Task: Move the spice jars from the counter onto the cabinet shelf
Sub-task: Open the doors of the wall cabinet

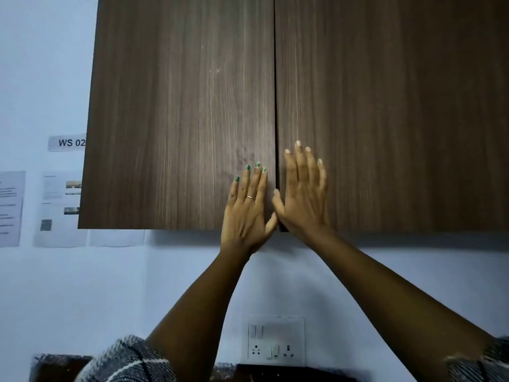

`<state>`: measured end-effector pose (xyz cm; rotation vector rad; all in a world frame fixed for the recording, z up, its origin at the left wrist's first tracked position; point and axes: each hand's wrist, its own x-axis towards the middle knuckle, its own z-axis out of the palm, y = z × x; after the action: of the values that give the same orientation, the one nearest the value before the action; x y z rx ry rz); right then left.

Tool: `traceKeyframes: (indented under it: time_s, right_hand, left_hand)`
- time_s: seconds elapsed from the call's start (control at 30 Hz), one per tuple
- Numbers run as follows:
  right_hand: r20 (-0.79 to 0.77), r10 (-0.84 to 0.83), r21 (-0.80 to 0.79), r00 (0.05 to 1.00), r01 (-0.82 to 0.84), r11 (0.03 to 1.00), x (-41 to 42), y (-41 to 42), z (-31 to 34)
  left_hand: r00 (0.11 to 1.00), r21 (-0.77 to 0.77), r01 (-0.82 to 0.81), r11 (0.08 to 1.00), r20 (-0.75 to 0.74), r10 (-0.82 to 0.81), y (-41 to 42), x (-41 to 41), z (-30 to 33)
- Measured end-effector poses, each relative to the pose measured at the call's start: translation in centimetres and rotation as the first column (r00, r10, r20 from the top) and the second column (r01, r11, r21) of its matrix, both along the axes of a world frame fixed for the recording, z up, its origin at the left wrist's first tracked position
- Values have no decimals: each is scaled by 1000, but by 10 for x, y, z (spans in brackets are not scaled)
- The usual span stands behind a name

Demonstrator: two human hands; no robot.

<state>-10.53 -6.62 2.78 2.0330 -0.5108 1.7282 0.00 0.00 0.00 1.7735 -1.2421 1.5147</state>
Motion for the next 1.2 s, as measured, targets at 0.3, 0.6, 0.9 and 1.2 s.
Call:
traceKeyframes:
  time_s: [0.3,0.6,0.9,1.2]
  right_hand:
    - [33,-89,116,995,85,990,37,0,24]
    - [101,-90,373,991,46,927,46,-24,20]
    - [40,-111,367,993,88,926,55,-8,23]
    - [69,-137,292,988,111,950,29,13,13]
  left_hand:
    - [925,-90,232,969,-286,-248,-44,13,-11]
    - [888,-166,309,936,-302,-347,-68,12,-21]
    - [857,-130,385,914,-318,-406,-65,5,-35]
    - [635,-421,615,667,-237,-735,-54,-40,-50]
